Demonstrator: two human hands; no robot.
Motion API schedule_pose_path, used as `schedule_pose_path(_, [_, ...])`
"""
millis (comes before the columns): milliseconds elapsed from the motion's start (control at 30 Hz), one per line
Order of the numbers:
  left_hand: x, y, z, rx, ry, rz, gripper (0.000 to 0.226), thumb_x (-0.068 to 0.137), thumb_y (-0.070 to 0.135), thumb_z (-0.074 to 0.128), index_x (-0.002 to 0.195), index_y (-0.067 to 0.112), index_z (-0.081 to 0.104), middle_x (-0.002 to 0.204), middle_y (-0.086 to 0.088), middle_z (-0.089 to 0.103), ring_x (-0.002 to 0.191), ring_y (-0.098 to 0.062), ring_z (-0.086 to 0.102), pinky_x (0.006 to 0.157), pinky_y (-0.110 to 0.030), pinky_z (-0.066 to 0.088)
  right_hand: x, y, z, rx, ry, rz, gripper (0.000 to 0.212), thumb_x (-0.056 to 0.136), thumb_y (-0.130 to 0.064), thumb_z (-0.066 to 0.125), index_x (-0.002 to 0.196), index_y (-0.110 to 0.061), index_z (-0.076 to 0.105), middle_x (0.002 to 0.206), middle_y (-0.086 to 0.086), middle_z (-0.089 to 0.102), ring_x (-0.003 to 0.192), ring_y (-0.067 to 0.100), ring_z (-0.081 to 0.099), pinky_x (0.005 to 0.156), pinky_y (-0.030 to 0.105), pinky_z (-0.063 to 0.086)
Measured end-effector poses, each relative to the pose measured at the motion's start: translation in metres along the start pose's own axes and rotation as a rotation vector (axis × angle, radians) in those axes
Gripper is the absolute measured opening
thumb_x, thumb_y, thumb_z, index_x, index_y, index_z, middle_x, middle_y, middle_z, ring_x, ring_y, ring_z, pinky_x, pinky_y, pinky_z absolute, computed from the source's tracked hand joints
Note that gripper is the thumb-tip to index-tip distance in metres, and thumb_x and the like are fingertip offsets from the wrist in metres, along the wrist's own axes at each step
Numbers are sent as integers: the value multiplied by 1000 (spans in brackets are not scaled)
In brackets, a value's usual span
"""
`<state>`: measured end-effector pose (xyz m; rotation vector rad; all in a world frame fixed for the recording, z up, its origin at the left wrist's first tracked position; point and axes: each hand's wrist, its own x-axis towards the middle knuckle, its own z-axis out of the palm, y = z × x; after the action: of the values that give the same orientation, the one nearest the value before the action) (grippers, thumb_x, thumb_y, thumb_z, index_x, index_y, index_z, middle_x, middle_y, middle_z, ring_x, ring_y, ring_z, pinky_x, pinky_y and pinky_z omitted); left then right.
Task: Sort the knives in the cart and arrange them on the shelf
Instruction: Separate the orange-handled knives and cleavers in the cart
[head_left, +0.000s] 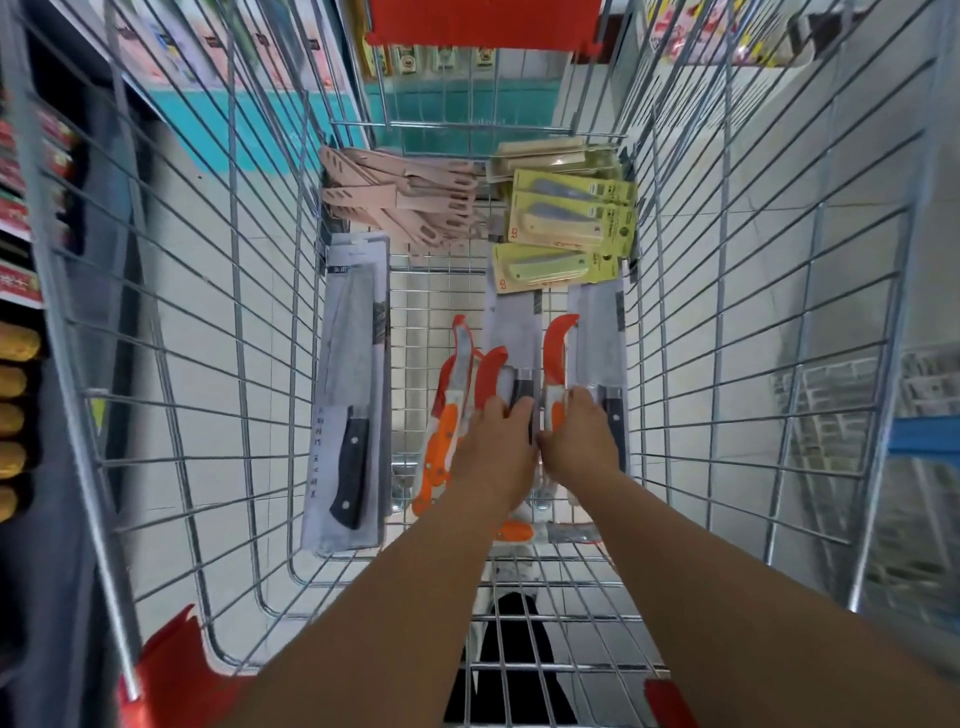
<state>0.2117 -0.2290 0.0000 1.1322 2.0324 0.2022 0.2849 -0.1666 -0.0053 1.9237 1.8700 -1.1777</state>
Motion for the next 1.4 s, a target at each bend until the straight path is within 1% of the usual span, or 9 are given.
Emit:
schedule_pose_path(167, [6, 12, 5, 83, 31, -53, 60, 92, 16, 55, 142, 22, 24, 132, -16, 34, 111, -34, 48, 79, -40, 48, 2, 10, -6, -96, -38, 23, 44, 85, -8, 58, 124, -12, 39, 116, 15, 54, 98, 34, 60, 73, 34, 44])
schedule_pose_path(300, [15, 24, 3, 60, 38, -220, 78, 91, 12, 57, 150, 16, 6, 132, -21, 39, 111, -33, 52, 83, -38, 47, -1, 15, -8, -64, -17, 49, 45, 84, -17, 62, 121, -9, 40, 117, 15, 56, 102, 34, 59, 82, 39, 49])
schedule_pose_path(600, [17, 14, 0, -129, 52, -325, 57, 89, 8, 55, 141, 16, 32, 111, -12, 63, 99, -31, 62, 79, -40, 53, -18, 13, -13, -265, -134, 98, 56, 88, -15, 61, 133, -4, 30, 129, 18, 45, 115, 33, 52, 82, 33, 42])
schedule_pose_path(733, [10, 0, -3, -116, 44, -250, 36, 91, 18, 53, 126, 20, 45, 108, -7, 62, 94, -27, 58, 76, -39, 50, -24, 4, -11, -320, 33, -75, 51, 88, -11, 58, 132, -6, 34, 129, 15, 40, 117, 32, 46, 92, 37, 44])
schedule_pose_path(800, [5, -8, -5, -76, 73, -241, 25, 90, 22, 52, 114, 20, 49, 106, -5, 61, 98, -29, 58, 78, -41, 50, -22, -7, -5, -288, -21, -187, 42, 89, -14, 57, 128, -8, 43, 125, 12, 43, 114, 31, 49, 87, 37, 44])
schedule_pose_path(967, [-7, -27, -11, 77, 134, -291, 38, 95, 12, 44, 129, 29, 44, 112, -4, 60, 109, -26, 54, 67, -33, 38, -15, -24, 18, -245, -39, -48, 49, 93, -19, 56, 134, 0, 38, 135, 19, 41, 124, 32, 44, 102, 37, 40])
schedule_pose_path(1167, [-7, -41, -14, 28, 14, -261, 47, 95, 17, 45, 139, 33, 35, 129, -6, 53, 117, -29, 51, 85, -41, 48, -18, -30, 40, -163, 75, 64, 55, 91, -23, 62, 132, -2, 32, 138, 18, 41, 128, 32, 41, 108, 35, 33])
schedule_pose_path(1300, [-5, -49, -13, 8, -40, -225, 58, 93, 14, 49, 144, 35, 31, 134, -6, 48, 115, -27, 52, 87, -40, 51, -13, -29, 28, -154, 39, 96, 63, 86, -19, 65, 136, -1, 31, 139, 18, 40, 127, 35, 42, 106, 38, 35])
schedule_pose_path(1400, [-6, -46, -17, -66, -14, -245, 45, 97, 29, 46, 141, 34, 37, 132, -7, 48, 115, -27, 52, 88, -38, 49, -12, -26, 22, -173, -29, 136, 64, 80, -24, 67, 133, -2, 38, 133, 15, 47, 120, 36, 48, 103, 41, 41])
